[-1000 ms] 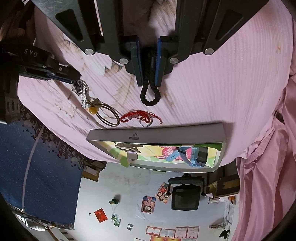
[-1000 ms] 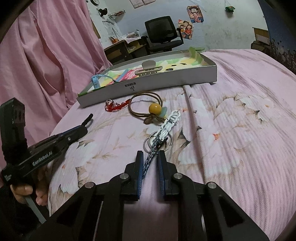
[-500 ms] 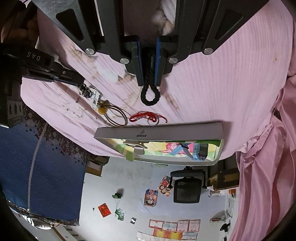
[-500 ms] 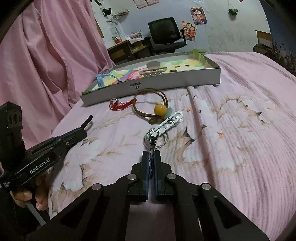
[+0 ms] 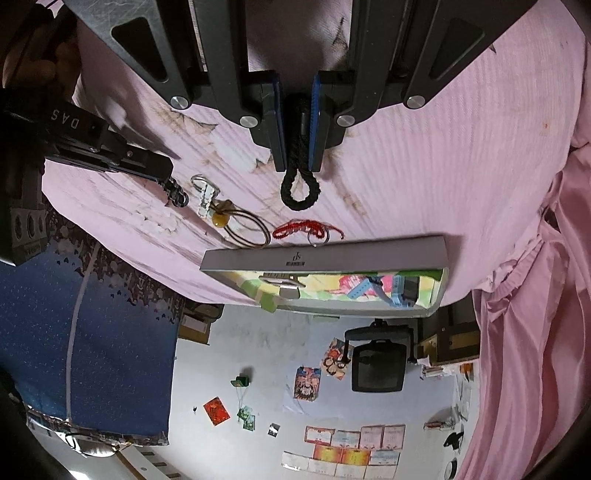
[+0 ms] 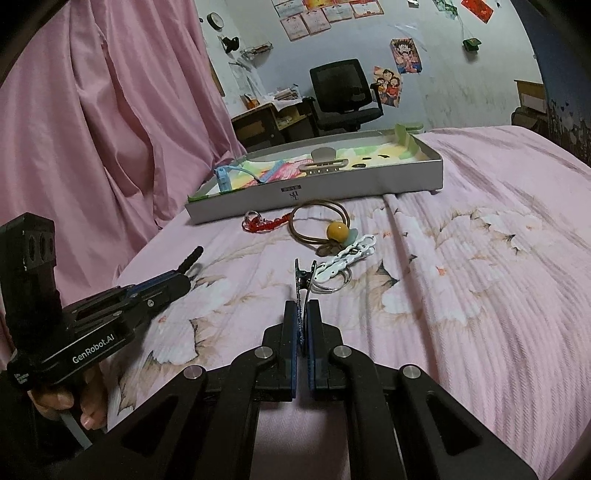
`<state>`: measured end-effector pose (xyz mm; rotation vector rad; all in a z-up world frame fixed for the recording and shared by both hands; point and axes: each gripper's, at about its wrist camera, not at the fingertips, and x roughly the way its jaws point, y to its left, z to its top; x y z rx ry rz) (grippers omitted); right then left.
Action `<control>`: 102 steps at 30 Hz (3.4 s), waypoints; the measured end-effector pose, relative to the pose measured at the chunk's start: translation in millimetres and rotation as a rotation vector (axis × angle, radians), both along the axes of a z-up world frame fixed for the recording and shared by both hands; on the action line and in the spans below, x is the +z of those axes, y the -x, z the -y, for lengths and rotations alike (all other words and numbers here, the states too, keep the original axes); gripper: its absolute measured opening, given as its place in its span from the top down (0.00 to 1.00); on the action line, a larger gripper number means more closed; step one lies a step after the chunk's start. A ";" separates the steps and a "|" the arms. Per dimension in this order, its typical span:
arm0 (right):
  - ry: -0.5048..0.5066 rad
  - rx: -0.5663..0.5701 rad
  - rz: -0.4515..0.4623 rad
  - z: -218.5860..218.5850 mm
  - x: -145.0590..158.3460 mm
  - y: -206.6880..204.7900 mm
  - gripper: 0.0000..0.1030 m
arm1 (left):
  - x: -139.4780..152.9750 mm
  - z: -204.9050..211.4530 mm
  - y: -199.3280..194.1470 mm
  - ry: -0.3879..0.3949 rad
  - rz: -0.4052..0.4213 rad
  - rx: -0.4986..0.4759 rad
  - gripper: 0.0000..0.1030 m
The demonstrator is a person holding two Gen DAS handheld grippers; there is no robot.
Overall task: Organize jewelry
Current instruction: 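Lift the hair tie with the left gripper while the right gripper lifts the keychain toward the tray, then lower the hair tie into the tray with the left gripper while the right gripper lowers the keychain there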
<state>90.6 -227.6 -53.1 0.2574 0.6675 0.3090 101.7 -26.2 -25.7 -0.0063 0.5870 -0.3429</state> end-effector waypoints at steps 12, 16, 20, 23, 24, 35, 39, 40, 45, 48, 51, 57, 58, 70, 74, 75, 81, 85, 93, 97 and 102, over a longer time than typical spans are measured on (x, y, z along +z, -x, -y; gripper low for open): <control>-0.013 -0.010 0.098 1.7 20.0 4.5 0.96 | 29.9 5.6 -1.0 0.008 0.114 0.021 0.90; -0.019 -0.017 0.131 2.8 28.9 2.8 0.96 | 38.8 5.7 -3.4 0.011 0.145 0.033 0.90; -0.021 -0.023 0.161 3.0 37.6 0.6 0.96 | 43.8 4.4 -6.3 0.012 0.161 0.040 0.90; -0.019 -0.026 0.188 2.2 45.6 -2.3 0.96 | 49.1 2.8 -10.3 0.009 0.176 0.051 0.90; -0.018 -0.025 0.196 2.0 48.1 -2.9 0.96 | 50.3 2.6 -12.1 0.008 0.180 0.055 0.90; -0.001 -0.015 0.286 -5.8 77.9 -18.9 0.96 | 72.0 -2.3 -27.1 0.010 0.236 0.086 0.90; 0.004 -0.013 0.295 -7.3 82.4 -24.5 0.96 | 77.9 -5.3 -33.3 0.018 0.251 0.099 0.90; 0.005 -0.011 0.296 -7.8 83.5 -26.2 0.96 | 79.3 -5.9 -36.2 0.021 0.252 0.104 0.90; 0.016 -0.011 0.313 -10.1 92.0 -36.7 0.96 | 86.6 -9.1 -52.8 0.024 0.261 0.128 0.90; 0.016 -0.015 0.330 -9.8 99.4 -47.1 0.96 | 90.5 -11.2 -67.3 0.035 0.257 0.143 0.90; 0.026 -0.013 0.344 -13.0 105.3 -59.7 0.96 | 94.9 -11.1 -84.8 0.044 0.254 0.154 0.90; 0.042 -0.013 0.367 -14.2 113.3 -90.6 0.96 | 101.5 -5.6 -116.6 0.035 0.266 0.164 0.90; 0.047 -0.014 0.371 -14.4 113.8 -97.0 0.96 | 101.7 -4.8 -123.9 0.038 0.262 0.166 0.90; 0.099 -0.052 0.348 -9.1 115.9 -169.6 0.96 | 85.8 5.6 -200.9 0.036 0.193 0.197 0.90; 0.108 -0.053 0.332 -11.5 112.6 -189.3 0.96 | 75.1 8.1 -215.8 0.033 0.163 0.199 0.90; 0.112 -0.054 0.328 -12.2 110.8 -193.3 0.96 | 72.1 9.0 -219.3 0.032 0.152 0.199 0.90; 0.114 -0.059 0.288 -13.2 96.1 -214.0 0.96 | 62.4 14.2 -231.9 0.019 0.107 0.198 0.90; 0.112 -0.061 0.263 -11.8 89.6 -223.3 0.96 | 60.7 15.6 -235.1 0.006 0.109 0.207 0.90; 0.120 -0.077 0.249 -11.8 84.8 -234.7 0.96 | 53.2 15.5 -244.1 -0.010 0.087 0.241 0.90; 0.133 -0.068 0.216 -17.5 78.2 -242.9 0.96 | 45.4 12.3 -253.8 -0.013 0.016 0.242 0.90; 0.119 -0.048 0.115 -16.2 62.5 -256.1 0.96 | 35.1 13.2 -262.5 -0.025 -0.083 0.228 0.89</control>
